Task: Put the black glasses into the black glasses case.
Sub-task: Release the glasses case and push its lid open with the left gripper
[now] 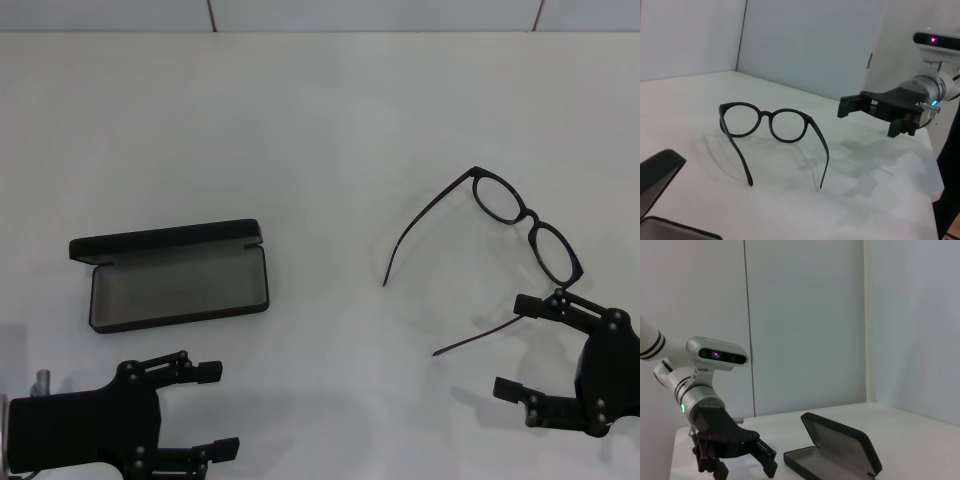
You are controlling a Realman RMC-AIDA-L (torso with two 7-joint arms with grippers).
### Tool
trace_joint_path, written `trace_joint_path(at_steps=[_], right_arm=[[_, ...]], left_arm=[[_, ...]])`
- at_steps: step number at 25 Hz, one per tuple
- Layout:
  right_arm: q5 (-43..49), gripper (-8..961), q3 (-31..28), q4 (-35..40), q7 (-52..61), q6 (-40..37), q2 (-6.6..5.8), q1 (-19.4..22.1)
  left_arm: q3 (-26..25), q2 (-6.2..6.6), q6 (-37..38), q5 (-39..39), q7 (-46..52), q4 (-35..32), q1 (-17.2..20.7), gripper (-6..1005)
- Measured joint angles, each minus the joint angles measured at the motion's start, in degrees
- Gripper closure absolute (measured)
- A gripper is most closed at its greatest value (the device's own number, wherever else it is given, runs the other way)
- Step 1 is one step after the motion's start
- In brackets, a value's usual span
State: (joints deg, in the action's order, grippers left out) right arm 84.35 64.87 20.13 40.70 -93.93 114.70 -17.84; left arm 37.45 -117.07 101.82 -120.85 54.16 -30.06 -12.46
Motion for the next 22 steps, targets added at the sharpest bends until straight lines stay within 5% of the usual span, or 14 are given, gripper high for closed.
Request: trace_joint_path(at_steps=[22], right_arm=[[0.0, 69, 0.0, 0.1, 0.3, -0.8, 0.00, 0.0]], left_arm=[[-0.4, 0.18, 0.3, 0.5, 0.3, -0.1, 0.3, 140]])
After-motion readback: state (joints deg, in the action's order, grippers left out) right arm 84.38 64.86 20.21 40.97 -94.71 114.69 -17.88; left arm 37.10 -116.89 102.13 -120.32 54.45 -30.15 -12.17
